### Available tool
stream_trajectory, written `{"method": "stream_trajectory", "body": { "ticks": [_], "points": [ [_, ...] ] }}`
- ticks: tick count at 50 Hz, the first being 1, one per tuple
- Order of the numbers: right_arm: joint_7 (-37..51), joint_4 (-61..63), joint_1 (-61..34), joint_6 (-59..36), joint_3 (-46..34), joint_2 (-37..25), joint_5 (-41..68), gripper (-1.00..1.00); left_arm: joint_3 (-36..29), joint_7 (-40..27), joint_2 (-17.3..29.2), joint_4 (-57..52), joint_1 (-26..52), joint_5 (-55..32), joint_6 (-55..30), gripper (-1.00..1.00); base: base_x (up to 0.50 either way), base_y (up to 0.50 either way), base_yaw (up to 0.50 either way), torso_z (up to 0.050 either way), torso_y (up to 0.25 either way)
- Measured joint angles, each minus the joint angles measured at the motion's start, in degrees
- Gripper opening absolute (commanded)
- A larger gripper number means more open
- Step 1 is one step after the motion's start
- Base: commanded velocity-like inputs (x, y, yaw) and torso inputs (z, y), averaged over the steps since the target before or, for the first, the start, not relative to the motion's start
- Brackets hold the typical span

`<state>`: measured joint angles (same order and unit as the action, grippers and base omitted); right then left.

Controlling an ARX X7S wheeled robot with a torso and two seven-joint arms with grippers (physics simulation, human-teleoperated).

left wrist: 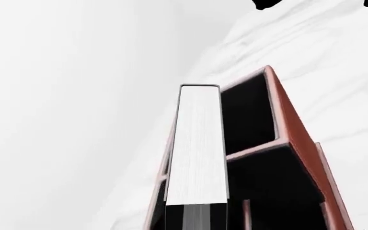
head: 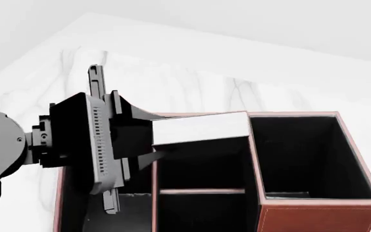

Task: Pick up the book and place it in the front compartment of the caddy.

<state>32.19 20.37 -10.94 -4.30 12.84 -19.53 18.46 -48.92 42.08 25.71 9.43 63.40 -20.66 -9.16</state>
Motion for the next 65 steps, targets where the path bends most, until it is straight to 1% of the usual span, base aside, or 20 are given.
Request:
{"method": "stream_trajectory", "body": {
  "ticks": [15, 22, 32, 40, 41, 51, 56, 61, 65],
  "points": [
    [0.3, 0.3, 0.0, -0.3, 0.2, -0.3, 0.4, 1.00, -0.7, 5.1, -2.6, 6.6, 4.1, -5.8, -9.6, -1.00, 0.00, 0.00, 0.00, 0.001, 0.001],
    [0.4, 0.3, 0.0, -0.4, 0.2, -0.4, 0.5, 1.00, -0.8, 7.3, -4.2, 10.1, 5.9, -7.8, -12.5, -1.00, 0.00, 0.00, 0.00, 0.000, 0.001],
    [0.5, -0.1, -0.2, -0.2, 0.1, -0.4, 0.7, 1.00, -1.1, 9.8, -7.3, 18.4, 7.7, -7.8, -10.5, -1.00, 0.00, 0.00, 0.00, 0.000, 0.001],
    [0.4, -0.5, -0.3, -0.2, 0.2, -0.5, 1.0, 1.00, -1.6, 11.5, -10.1, 25.8, 8.5, -6.5, -5.8, -1.00, 0.00, 0.00, 0.00, 0.000, 0.001],
    [0.4, -0.6, -0.4, -0.2, 0.2, -0.5, 1.1, 1.00, -1.6, 11.5, -10.5, 26.9, 8.6, -6.2, -5.1, 1.00, 0.00, 0.00, 0.00, 0.000, 0.000],
    [0.4, -0.6, -0.4, -0.4, 0.3, -0.7, 1.6, 1.00, -1.7, 10.8, -14.9, 37.6, 9.3, -4.7, -1.8, 1.00, 0.00, 0.00, 0.00, 0.001, 0.000],
    [0.3, -0.7, -0.5, -0.3, 0.2, -0.7, 1.7, 1.00, -1.8, 10.5, -16.3, 41.2, 9.2, -4.3, -0.6, 1.00, 0.00, 0.00, 0.00, 0.000, 0.000],
    [0.3, -0.8, -0.5, -0.3, 0.1, -0.8, 1.8, 1.00, -1.7, 9.5, -15.8, 39.8, 8.2, -4.6, -1.4, 1.00, 0.00, 0.00, 0.00, 0.000, 0.000],
    [0.3, -0.7, -0.4, -0.2, -0.1, -0.8, 1.7, 1.00, -0.7, 6.6, -13.6, 33.5, 6.2, -5.8, -3.3, 1.00, 0.00, 0.00, 0.00, 0.000, 0.002]
  ]
}}
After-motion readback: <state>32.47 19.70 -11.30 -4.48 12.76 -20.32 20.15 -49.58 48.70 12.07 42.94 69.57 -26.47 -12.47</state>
